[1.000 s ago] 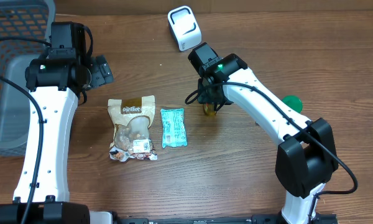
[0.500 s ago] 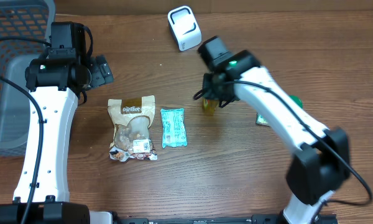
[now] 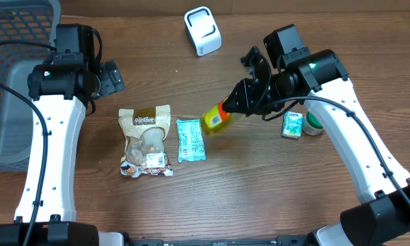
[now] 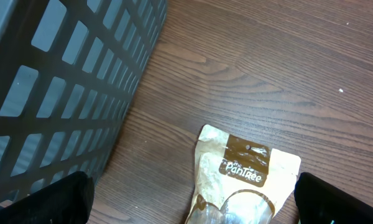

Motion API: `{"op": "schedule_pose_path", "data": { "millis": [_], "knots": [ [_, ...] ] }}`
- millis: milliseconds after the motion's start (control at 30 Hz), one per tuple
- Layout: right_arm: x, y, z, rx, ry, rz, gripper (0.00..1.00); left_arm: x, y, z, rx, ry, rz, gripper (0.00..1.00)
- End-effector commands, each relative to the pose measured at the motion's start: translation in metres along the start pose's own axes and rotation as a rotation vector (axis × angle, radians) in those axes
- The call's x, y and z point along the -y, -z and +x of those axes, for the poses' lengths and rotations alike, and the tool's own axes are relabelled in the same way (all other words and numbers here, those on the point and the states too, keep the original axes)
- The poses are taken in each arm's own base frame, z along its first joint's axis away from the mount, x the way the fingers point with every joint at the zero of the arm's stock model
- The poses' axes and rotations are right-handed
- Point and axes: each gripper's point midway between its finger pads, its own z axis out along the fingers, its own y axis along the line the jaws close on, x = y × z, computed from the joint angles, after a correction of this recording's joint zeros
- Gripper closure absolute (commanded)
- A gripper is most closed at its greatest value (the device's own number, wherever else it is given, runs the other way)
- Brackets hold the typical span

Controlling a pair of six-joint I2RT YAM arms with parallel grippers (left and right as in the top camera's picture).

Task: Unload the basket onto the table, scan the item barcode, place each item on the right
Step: 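Lift the yellow bottle and tilt it sideways with the right gripper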

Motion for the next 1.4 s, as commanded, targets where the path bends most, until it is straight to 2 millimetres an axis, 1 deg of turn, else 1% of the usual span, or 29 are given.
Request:
{"op": "schedule_pose_path", "data": {
  "millis": [0,100,300,333,467,633,700,733,1367],
  "knots": [
    [-0.0412,0.0148,0.0058,-0.009,0.146,-0.223,0.72,-0.0008,0.0024,-0.0020,0.011,-0.026,-0.005,0.01],
    [-0.0488,0.0167,0.0078,-0.017,0.150,-0.270,0.72,-0.0008,0.0024,-0.0020,0.011,-0.026,-0.005,0.00],
    [-0.0493,0.0168,0.0081,-0.019,0.150,-0.273,0.74,-0.0008,0.0024,-0.0020,0.011,-0.026,-0.005,0.00],
    [-0.0495,0.0168,0.0082,-0.019,0.149,-0.274,0.75,-0.0008,0.0024,-0.0020,0.011,-0.026,-0.005,0.01],
    [-0.0495,0.0164,0.0082,-0.020,0.150,-0.274,0.86,-0.0008,0.0024,-0.0020,0.011,-0.026,-0.005,0.00],
    [-0.0493,0.0162,0.0089,-0.023,0.146,-0.274,0.91,-0.0008,0.0024,-0.0020,0.011,-0.026,-0.005,0.00],
    [-0.0490,0.0161,0.0100,-0.028,0.142,-0.273,0.96,-0.0008,0.0024,-0.0020,0.011,-0.026,-0.005,0.00],
    [-0.0489,0.0161,0.0104,-0.030,0.141,-0.273,0.96,-0.0008,0.0024,-0.0020,0.011,-0.026,-0.005,0.01],
    [-0.0484,0.0160,0.0133,-0.041,0.131,-0.271,0.96,-0.0008,0.0024,-0.0020,0.011,-0.026,-0.005,0.01]
  ]
}}
